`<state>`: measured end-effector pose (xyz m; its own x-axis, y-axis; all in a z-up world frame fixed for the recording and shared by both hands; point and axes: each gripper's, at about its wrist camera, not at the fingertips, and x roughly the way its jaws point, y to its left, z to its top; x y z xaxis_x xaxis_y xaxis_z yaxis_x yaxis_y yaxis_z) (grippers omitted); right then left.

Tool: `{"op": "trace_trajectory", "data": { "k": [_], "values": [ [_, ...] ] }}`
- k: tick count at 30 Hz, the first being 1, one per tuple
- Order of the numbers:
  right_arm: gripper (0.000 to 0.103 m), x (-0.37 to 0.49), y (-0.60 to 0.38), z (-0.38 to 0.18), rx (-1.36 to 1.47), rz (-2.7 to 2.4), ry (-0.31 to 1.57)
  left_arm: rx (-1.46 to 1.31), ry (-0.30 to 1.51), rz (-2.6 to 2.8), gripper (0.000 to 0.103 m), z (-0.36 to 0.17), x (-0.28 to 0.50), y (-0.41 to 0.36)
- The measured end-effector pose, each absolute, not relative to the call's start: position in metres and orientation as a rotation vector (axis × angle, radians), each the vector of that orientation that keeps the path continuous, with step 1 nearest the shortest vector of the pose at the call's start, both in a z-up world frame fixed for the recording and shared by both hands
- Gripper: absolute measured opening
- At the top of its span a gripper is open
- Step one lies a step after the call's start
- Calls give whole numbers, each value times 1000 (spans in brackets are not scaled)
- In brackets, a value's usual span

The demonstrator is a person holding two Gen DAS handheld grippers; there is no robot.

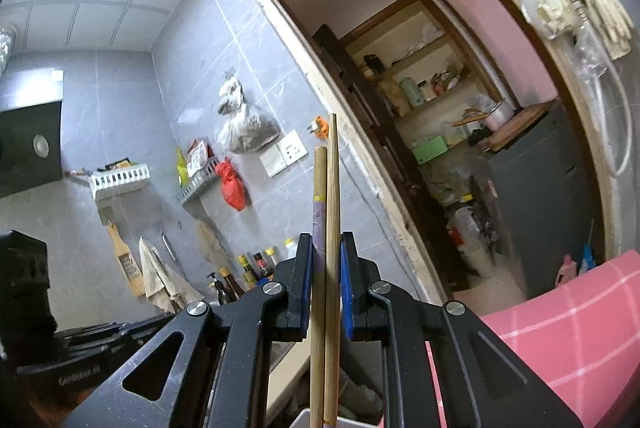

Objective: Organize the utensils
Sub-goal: 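Carry the chopsticks with the right gripper and drop them into the white caddy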

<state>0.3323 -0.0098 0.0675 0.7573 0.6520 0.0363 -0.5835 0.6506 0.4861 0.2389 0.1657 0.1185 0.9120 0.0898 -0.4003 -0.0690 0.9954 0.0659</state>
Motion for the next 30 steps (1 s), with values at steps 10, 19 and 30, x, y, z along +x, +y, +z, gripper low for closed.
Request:
{"op": "trace_trajectory", "data": {
  "k": [10,19,30],
  "values": [
    [11,366,32,15,429,809,246,106,479,79,3,84,249,162],
    [11,355,30,-20,356,909,336,102,542,73,3,58,250,155],
    [20,336,9,-30,282,921,428,-86,602,5,9,33,241,162]
  ]
}}
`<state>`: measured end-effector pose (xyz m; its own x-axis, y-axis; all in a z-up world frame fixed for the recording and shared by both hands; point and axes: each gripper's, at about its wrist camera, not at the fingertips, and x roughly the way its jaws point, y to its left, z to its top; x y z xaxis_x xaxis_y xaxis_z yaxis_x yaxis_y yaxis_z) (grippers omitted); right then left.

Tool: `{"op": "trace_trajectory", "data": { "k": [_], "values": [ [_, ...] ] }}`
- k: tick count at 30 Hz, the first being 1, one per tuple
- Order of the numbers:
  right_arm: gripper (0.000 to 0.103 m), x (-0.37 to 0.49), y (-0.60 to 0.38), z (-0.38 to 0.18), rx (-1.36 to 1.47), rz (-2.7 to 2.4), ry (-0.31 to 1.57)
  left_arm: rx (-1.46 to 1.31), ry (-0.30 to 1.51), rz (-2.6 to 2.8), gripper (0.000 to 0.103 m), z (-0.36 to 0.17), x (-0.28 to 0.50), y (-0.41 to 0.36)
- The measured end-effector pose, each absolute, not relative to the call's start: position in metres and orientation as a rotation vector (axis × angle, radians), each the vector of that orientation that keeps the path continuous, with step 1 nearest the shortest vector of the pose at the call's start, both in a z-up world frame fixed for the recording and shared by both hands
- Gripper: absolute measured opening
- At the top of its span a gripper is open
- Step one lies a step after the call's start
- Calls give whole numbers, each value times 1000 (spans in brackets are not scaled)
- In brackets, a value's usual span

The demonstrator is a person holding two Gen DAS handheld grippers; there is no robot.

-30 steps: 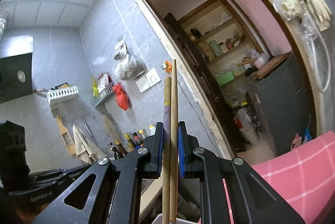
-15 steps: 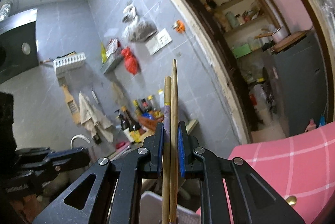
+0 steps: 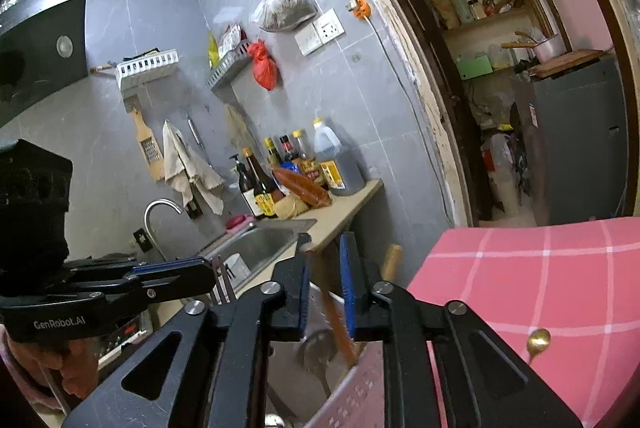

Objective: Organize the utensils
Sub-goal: 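Carry the chopsticks with the right gripper and drop them into the white caddy, then bring the right gripper back over the remaining spoons and knife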

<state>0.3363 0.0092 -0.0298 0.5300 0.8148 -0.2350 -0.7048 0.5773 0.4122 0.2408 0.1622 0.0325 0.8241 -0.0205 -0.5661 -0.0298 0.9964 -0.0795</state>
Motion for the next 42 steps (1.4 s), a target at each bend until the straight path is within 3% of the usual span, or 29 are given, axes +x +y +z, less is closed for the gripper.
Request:
{"op": "trace_trajectory", "data": {
  "k": [1,2,7,12,16,21,24,32,42],
  "values": [
    [30,335,7,-29,286,915,433,-118,602,-9,9,30,239,164],
    [33,334,3,-29,295,907,435,-139,600,-18,9,29,238,164],
    [38,327,-24,-21,327,845,434,-226,574,-27,11,25,230,170],
    [57,311,-55,-2,302,756,397,-278,531,-15,40,25,222,169],
    [73,291,-83,15,255,661,364,-286,477,-24,56,29,215,156],
    [95,257,-120,30,192,522,330,-228,410,-35,91,36,206,124],
    [102,238,-138,37,166,440,314,-191,375,-48,100,38,201,103],
    [102,187,-182,38,104,214,294,-101,344,-129,102,29,196,56],
    [102,161,-224,-8,172,80,452,-62,420,-244,102,-8,187,21]
  ]
}}
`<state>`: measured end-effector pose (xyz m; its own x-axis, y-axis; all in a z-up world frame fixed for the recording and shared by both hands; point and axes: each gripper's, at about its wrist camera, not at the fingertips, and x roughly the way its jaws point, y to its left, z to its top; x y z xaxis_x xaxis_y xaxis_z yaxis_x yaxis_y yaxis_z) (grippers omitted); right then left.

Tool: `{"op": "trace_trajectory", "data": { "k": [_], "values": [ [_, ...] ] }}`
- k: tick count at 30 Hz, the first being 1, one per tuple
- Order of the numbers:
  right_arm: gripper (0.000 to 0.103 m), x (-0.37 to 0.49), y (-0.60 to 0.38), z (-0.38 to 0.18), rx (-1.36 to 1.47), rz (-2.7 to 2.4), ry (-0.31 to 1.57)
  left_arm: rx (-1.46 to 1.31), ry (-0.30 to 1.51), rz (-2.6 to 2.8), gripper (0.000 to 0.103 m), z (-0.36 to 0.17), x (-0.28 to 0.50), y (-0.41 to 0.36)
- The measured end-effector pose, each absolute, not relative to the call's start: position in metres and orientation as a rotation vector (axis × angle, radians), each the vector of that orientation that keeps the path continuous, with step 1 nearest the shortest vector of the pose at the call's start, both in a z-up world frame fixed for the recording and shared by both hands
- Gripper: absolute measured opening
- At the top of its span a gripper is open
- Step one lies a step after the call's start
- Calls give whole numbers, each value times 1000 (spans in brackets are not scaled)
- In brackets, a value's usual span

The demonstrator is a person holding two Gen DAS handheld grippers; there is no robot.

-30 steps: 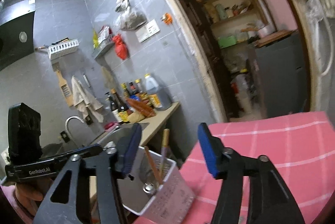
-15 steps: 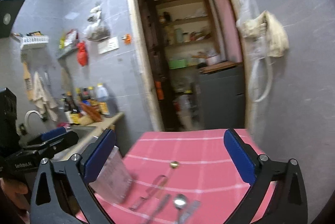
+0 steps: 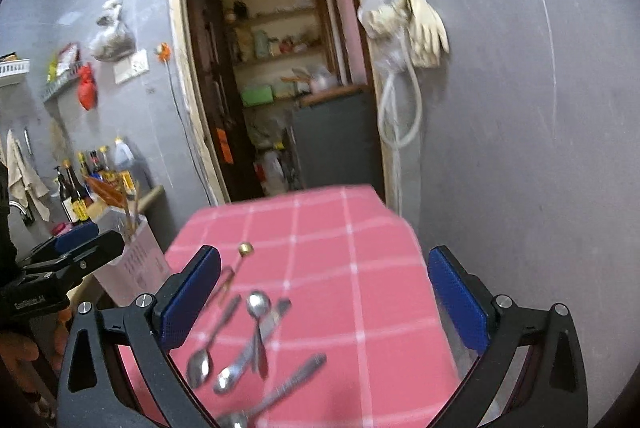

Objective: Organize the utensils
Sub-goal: 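Bring the right gripper back over the remaining spoons and knife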

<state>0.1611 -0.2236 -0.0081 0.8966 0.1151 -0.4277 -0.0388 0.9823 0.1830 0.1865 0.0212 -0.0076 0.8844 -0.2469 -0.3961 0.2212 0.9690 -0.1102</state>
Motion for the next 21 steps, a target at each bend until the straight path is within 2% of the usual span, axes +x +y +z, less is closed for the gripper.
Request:
{"op": "trace_trajectory", "data": {
  "k": [12,14,16,21],
  "values": [
    [100,166,-244,-106,339,113,719,-34,626,-318,102,-69,199,2],
    [91,168,-242,-118,366,130,747,-62,660,-316,102,-76,203,3],
    [75,173,-238,-130,388,151,781,-82,694,-316,102,-85,209,4],
    [54,189,-221,-154,425,222,856,-112,762,-304,100,-106,222,4]
  ]
}}
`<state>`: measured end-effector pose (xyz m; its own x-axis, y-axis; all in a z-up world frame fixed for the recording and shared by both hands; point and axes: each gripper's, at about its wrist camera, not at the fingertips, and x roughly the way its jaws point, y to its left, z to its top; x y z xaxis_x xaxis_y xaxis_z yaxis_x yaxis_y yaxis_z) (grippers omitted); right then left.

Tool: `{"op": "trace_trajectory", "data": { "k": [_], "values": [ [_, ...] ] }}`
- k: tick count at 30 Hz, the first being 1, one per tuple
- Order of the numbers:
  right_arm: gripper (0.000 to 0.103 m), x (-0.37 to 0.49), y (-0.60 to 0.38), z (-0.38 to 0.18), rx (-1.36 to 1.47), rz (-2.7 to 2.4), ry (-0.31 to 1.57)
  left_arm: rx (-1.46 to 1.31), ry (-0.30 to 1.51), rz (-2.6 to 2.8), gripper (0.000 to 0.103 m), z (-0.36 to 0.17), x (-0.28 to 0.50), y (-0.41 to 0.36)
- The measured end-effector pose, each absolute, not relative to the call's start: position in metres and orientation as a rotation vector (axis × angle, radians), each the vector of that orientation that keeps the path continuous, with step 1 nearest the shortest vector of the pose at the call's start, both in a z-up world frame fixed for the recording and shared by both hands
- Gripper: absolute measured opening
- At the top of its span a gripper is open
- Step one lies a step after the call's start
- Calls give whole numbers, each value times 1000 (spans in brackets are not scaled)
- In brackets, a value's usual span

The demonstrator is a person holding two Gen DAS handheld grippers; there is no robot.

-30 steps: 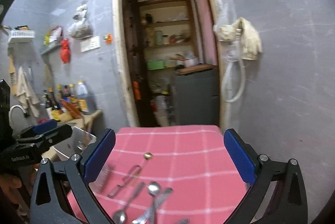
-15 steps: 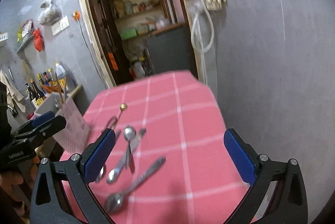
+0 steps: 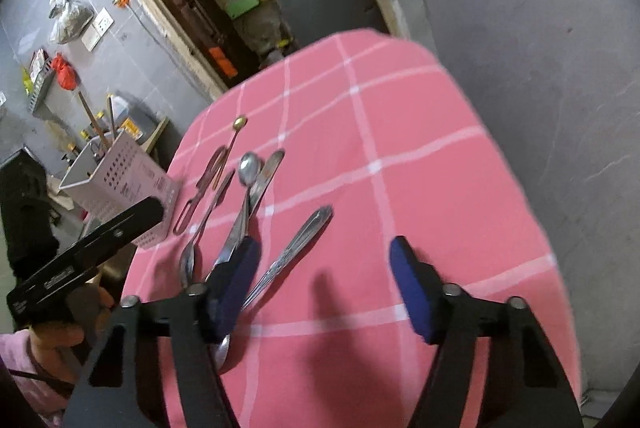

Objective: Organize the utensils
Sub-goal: 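Bring the right gripper back over the remaining spoons and knife, then close the left gripper on the ornate silver spoon while the right gripper closes on the thin silver utensil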

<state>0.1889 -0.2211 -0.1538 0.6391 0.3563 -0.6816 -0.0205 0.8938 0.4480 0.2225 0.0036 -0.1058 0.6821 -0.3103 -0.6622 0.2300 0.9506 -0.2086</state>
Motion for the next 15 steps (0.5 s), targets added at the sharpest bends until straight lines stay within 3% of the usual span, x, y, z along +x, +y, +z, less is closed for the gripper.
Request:
{"op": "trace_trajectory", "data": {
  "k": [6,15],
  "values": [
    [32,199,-202,-170,413,289,902,-158,835,-286,80,-132,240,11],
    [27,217,-188,-184,460,374,996,-254,941,-292,48,-153,260,22]
  ]
}}
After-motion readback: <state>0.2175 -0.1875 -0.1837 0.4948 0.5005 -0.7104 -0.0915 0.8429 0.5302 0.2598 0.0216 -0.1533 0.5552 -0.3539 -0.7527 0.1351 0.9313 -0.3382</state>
